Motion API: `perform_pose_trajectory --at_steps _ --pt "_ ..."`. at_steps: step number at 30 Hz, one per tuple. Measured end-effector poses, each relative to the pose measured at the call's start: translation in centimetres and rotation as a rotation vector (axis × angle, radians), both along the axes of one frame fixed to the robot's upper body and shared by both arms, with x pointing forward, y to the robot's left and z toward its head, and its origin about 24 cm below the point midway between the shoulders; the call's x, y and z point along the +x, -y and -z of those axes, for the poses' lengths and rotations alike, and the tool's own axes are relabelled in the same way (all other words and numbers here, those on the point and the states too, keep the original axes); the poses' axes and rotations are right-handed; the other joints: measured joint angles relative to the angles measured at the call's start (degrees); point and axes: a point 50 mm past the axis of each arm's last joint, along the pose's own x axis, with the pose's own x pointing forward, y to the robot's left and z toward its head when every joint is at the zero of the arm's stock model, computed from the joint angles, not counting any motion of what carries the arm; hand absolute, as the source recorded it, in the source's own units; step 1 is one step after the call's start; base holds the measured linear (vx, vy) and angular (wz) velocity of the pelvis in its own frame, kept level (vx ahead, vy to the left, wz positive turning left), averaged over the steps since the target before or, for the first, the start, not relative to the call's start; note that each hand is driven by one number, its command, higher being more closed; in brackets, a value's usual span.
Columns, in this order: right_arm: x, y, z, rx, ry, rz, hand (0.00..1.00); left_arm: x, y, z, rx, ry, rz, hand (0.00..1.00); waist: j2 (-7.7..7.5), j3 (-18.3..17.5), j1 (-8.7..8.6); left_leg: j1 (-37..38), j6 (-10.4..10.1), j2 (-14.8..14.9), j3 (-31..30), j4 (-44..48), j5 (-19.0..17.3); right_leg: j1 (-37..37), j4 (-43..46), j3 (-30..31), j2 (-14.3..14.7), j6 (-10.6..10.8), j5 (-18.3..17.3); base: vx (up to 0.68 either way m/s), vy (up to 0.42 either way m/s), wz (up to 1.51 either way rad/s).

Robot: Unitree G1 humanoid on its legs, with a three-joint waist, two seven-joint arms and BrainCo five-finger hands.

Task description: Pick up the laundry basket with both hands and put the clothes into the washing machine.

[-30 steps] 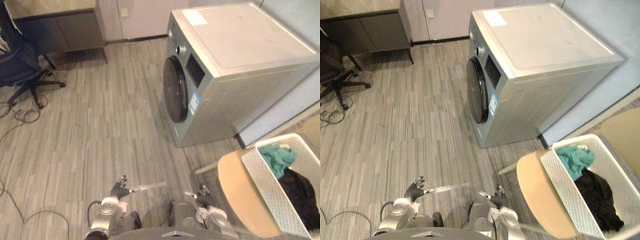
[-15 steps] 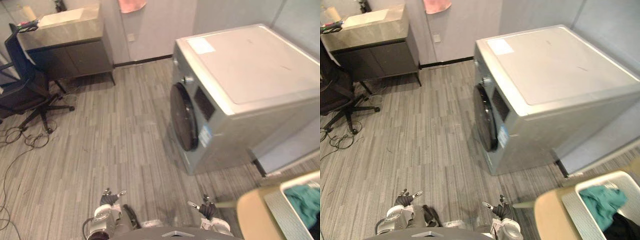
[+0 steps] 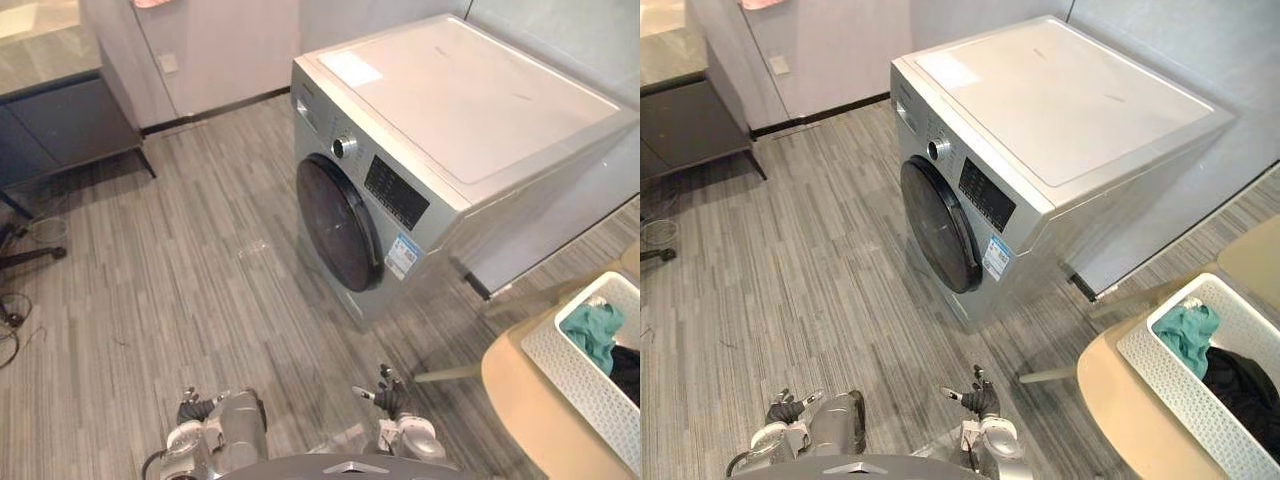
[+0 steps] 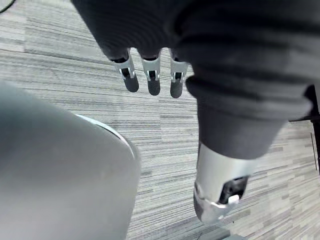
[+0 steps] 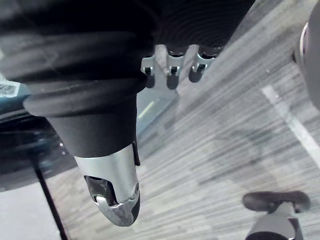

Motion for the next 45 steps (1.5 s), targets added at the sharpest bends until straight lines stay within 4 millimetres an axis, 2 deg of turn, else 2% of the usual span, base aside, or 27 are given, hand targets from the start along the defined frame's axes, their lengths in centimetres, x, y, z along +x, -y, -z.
perform_pose_trajectory --at_steps 1,2,3,4,5,6,8,9,12,13,18,20,22,24,25,27,28,31,33,39,45 --pt "1.0 -0.6 -0.5 -0.034 0.033 -0.065 0.00 0.2 0.0 0.1 0.010 -0.010 0.037 0.00 0.04 -0.1 -0.21 0.0 0.7 0.3 2.6 0.1 -1.1 -4.9 4.7 3.0 0.2 1.0 3.2 0.11 0.296 -0.90" --pt "1.8 -1.1 -1.2 -0.054 0.072 -0.105 0.00 0.3 0.1 0.1 0.015 -0.017 0.060 0.00 0.20 -0.2 -0.68 0.1 1.1 0.2 4.3 -0.4 -1.3 -8.4 7.9 3.0 0.3 1.4 5.9 0.14 0.367 -1.16" --pt "2.5 -1.3 -2.0 -0.089 0.120 -0.149 0.00 0.3 0.1 0.2 0.023 -0.026 0.077 0.00 0.20 -0.2 -0.83 1.0 1.7 0.4 7.1 -1.8 -1.4 -12.3 10.8 2.5 0.3 1.3 10.1 0.12 0.314 -0.98" --pt "2.8 -1.7 -2.3 -0.097 0.143 -0.171 0.00 0.3 0.2 0.2 0.023 -0.031 0.088 0.00 0.37 -0.1 -0.90 1.9 3.0 0.7 8.7 -2.6 -0.8 -13.7 11.6 1.8 0.2 1.6 12.2 0.13 0.274 -1.13" --pt "3.6 -2.3 -3.2 -0.117 0.193 -0.213 0.00 0.3 0.1 0.2 0.032 -0.038 0.115 0.00 1.10 0.3 -1.27 3.9 3.7 1.8 11.2 -4.4 -0.5 -15.6 12.6 -2.8 -0.2 2.1 14.4 0.12 0.198 -1.12" --pt "4.0 -3.0 -3.9 -0.119 0.234 -0.251 0.00 0.1 0.0 0.3 0.043 -0.050 0.135 0.00 1.67 0.7 -1.24 6.3 4.3 2.5 13.6 -6.7 0.2 -17.2 12.4 -10.5 0.2 2.4 13.5 0.11 0.173 -1.25" --pt "4.7 -3.8 -5.3 -0.125 0.318 -0.313 0.00 0.0 -0.2 0.3 0.056 -0.055 0.158 0.00 1.54 0.7 -0.83 7.9 4.4 2.8 15.2 -8.3 1.5 -18.5 9.2 -20.6 1.2 1.6 13.1 0.06 0.082 -0.97" --pt "5.4 -4.3 -6.8 -0.132 0.404 -0.363 0.00 0.1 -0.3 0.3 0.069 -0.059 0.189 0.00 1.54 0.7 -0.98 7.7 4.2 2.4 15.5 -8.6 1.9 -19.0 4.6 -25.5 2.8 -0.4 15.2 0.05 0.032 -0.74" --pt "7.1 -4.3 -9.9 -0.211 0.571 -0.447 0.00 1.3 1.0 0.1 0.052 -0.038 0.238 0.00 4.30 2.5 -1.58 7.5 4.3 1.5 14.8 -11.5 2.8 -18.0 -1.5 -25.3 4.2 0.2 18.6 0.05 0.027 -0.32" --pt "7.6 -4.4 -10.8 -0.226 0.613 -0.464 0.00 1.9 1.3 0.0 0.051 -0.024 0.245 0.00 4.37 3.7 -1.53 7.4 4.3 0.6 14.3 -13.3 4.8 -18.1 -2.8 -25.3 4.1 0.5 19.3 -0.01 -0.031 0.05" --pt "9.4 -5.5 -13.1 -0.295 0.722 -0.534 0.00 2.9 2.2 -0.3 0.049 -0.001 0.295 0.00 4.39 5.3 -0.99 5.7 3.8 -1.2 10.1 -19.6 8.8 -20.1 -5.4 -26.6 4.3 0.0 21.4 -0.05 -0.043 0.15" --pt "11.2 -5.7 -15.2 -0.385 0.817 -0.541 0.00 3.9 2.6 -0.7 0.051 0.029 0.311 0.00 4.55 7.0 -0.63 5.6 3.9 -1.6 9.2 -21.0 9.9 -20.2 -5.8 -27.3 4.3 -0.2 22.1 -0.11 -0.023 0.24" --pt "13.1 -5.8 -17.7 -0.482 0.918 -0.518 0.00 4.5 3.0 -1.0 0.051 0.054 0.323 0.00 4.92 8.3 -0.22 5.2 4.0 -1.9 8.3 -21.4 10.1 -20.4 -6.1 -27.5 4.3 -0.2 22.7 -0.11 0.015 0.07" --pt "15.6 -5.4 -20.9 -0.566 1.014 -0.421 0.00 5.4 3.3 -1.5 0.057 0.086 0.315 0.00 5.31 9.2 0.64 3.2 4.5 -2.3 8.2 -21.6 10.8 -22.3 -6.6 -27.2 4.1 -0.1 24.2 -0.12 0.040 0.01" --pt "16.1 -5.2 -21.6 -0.578 1.029 -0.392 0.00 5.6 3.4 -1.6 0.055 0.096 0.311 0.00 5.48 9.8 0.93 2.9 4.6 -2.5 8.1 -21.9 11.1 -22.5 -6.9 -27.2 4.0 -0.1 24.6 -0.12 0.048 0.06" --pt "18.4 -3.9 -24.2 -0.639 1.057 -0.276 0.00 6.4 3.4 -2.1 0.059 0.132 0.294 0.00 5.92 12.2 1.74 2.5 5.0 -3.2 7.8 -23.4 12.6 -23.1 -7.5 -27.2 3.5 0.0 25.8 -0.15 0.053 0.10" --pt "18.9 -3.5 -24.9 -0.668 1.064 -0.241 0.00 6.6 3.3 -2.3 0.060 0.142 0.286 0.00 5.99 12.8 1.84 2.2 5.0 -3.4 7.6 -23.5 12.8 -23.4 -7.5 -27.3 3.4 0.0 25.9 -0.15 0.046 0.13" --pt "20.6 -1.2 -30.0 -0.730 1.134 0.004 0.00 7.3 3.2 -2.9 0.055 0.184 0.244 0.00 6.31 14.7 2.98 0.0 5.2 -3.7 7.1 -24.5 14.5 -25.6 -7.8 -27.4 3.2 -0.1 27.2 -0.09 0.023 0.09" --pt "20.6 -0.8 -31.2 -0.732 1.156 0.066 0.00 7.4 3.3 -3.0 0.048 0.194 0.233 0.00 6.31 14.7 3.33 -0.5 5.2 -3.9 7.0 -25.5 15.3 -26.2 -8.1 -27.6 3.2 -0.2 27.5 -0.03 0.003 0.07" --pt "19.7 -0.3 -32.8 -0.727 1.167 0.227 0.00 8.4 4.6 -4.0 -0.007 0.266 0.159 0.00 6.43 14.7 4.30 -2.1 5.1 -3.9 6.3 -27.9 17.4 -28.2 -8.5 -28.6 3.3 -0.6 27.9 0.01 -0.008 0.07" --pt "19.5 0.1 -33.2 -0.712 1.155 0.283 0.00 8.8 5.2 -4.3 -0.025 0.288 0.153 0.00 6.38 14.8 4.97 -2.2 5.0 -4.0 5.6 -29.5 18.4 -28.2 -8.7 -29.4 3.3 -0.6 27.9 0.04 -0.005 0.09"
